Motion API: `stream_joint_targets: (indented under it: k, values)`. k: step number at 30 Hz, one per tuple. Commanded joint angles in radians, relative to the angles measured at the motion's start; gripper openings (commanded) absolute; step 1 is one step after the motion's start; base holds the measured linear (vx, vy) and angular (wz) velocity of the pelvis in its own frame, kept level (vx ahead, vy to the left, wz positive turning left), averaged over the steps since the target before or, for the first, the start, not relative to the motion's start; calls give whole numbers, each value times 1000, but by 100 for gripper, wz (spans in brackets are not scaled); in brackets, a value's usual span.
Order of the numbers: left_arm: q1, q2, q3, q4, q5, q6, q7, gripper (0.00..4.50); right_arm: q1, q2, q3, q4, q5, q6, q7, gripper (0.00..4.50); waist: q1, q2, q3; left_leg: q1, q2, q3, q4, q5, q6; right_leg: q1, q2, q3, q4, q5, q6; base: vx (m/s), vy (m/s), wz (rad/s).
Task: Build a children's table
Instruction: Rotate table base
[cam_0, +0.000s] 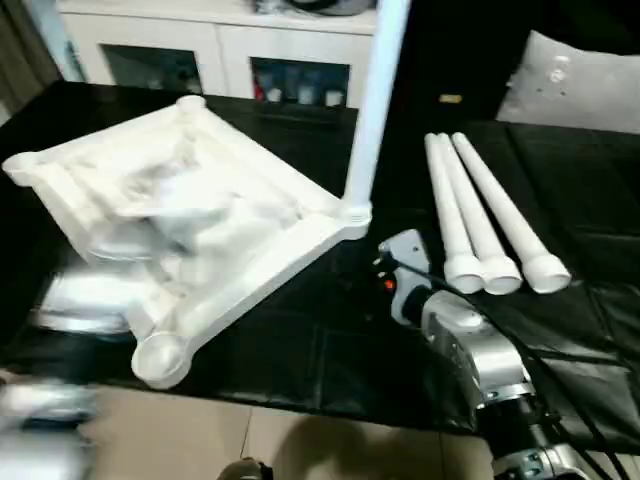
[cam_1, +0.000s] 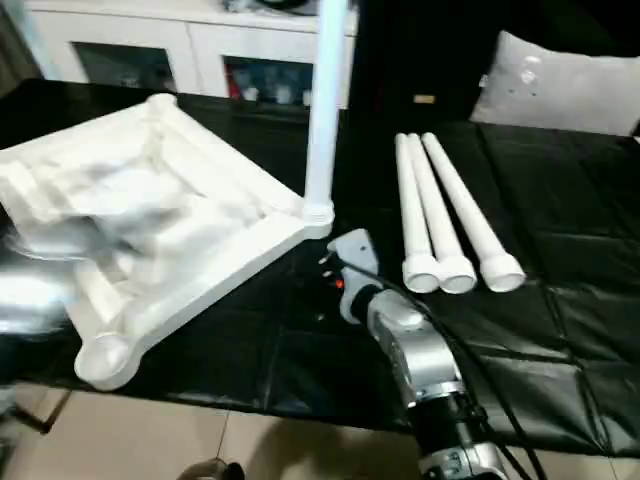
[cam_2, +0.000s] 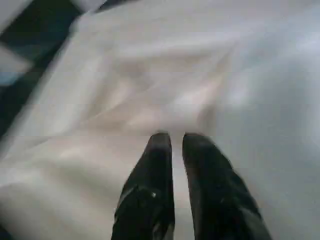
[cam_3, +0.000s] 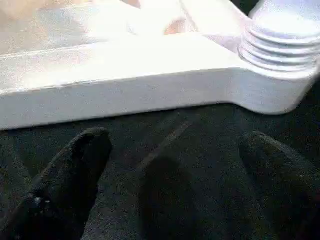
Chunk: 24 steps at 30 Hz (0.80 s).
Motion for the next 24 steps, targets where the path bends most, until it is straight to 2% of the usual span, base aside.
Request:
stream_joint_targets:
  k: [1, 2, 3, 4, 6, 9, 13, 14, 18, 21, 24]
  values:
    - [47, 61, -26, -45, 52, 57, -42, 58, -13, 1, 5, 6, -1, 20, -7, 450, -2, 19, -60, 42, 57, -29, -82, -273, -38, 26, -79, 46, -74, -146, -182, 0, 0, 0]
    - [82, 98, -24, -67, 52, 92, -65, 58, -21, -4, 14, 16, -20, 15, -23, 450, -3, 14, -59, 42, 58, -29, -84, -286, -43, 25, -79, 47, -76, -162, -179, 0, 0, 0]
    - [82, 98, -24, -67, 52, 92, -65, 58, -21, -4, 14, 16, -20, 15, -23, 450, -3, 18, -58, 45, 57, -29, -85, -308, -54, 21, -79, 48, -78, -190, -174, 0, 0, 0]
    - [100, 111, -22, -80, 44, 117, -78, 58, -25, -6, 20, 19, -21, 31, -16, 450, -2, 15, -57, 49, 57, -28, -84, -318, -58, 18, -79, 49, -79, -196, -175, 0, 0, 0]
    - [135, 126, -26, -103, 22, 139, -100, 58, -33, -14, 43, 42, -59, -11, -33, 450, 0, 16, -56, 45, 55, -29, -87, -325, -66, 17, -81, 50, -80, -203, -174, 0, 0, 0]
    - [152, 101, -43, -103, 0, 140, -114, 58, -51, 5, 42, 94, -54, -22, -38, 450, 3, 17, -55, 44, 54, -31, -86, -337, -68, 18, -84, 52, -81, -197, -176, 0, 0, 0]
    - [159, 91, -57, -119, -3, 138, -129, 58, -79, 21, 49, 143, -69, -45, -70, 450, 4, 16, -58, 42, 53, -31, -85, -313, -64, 22, -84, 52, -79, -164, -178, 0, 0, 0]
    - [161, 85, -60, -132, -8, 147, -138, 58, -109, 38, 51, 183, -75, -58, -91, 450, 0, 21, -57, 40, 52, -32, -85, -308, -66, 21, -82, 50, -76, -154, -184, 0, 0, 0]
    - [160, 94, -72, -143, -16, 165, -161, 58, -146, 58, 56, 233, -83, -75, -101, 450, -6, 18, -59, 38, 50, -30, -82, -286, -59, 26, -80, 50, -71, -110, -193, 0, 0, 0]
    - [178, 106, -103, -161, -38, 176, -207, 58, -175, 71, 64, 277, -87, -99, -104, 450, -7, 18, -61, 37, 50, -29, -80, -254, -53, 28, -79, 49, -68, -73, -197, 0, 0, 0]
    - [200, 124, -142, -189, -45, 191, -265, 58, -202, 82, 65, 321, -93, -123, -108, 450, -8, 19, -60, 38, 51, -28, -81, -259, -50, 28, -80, 49, -68, -74, -209, 0, 0, 0]
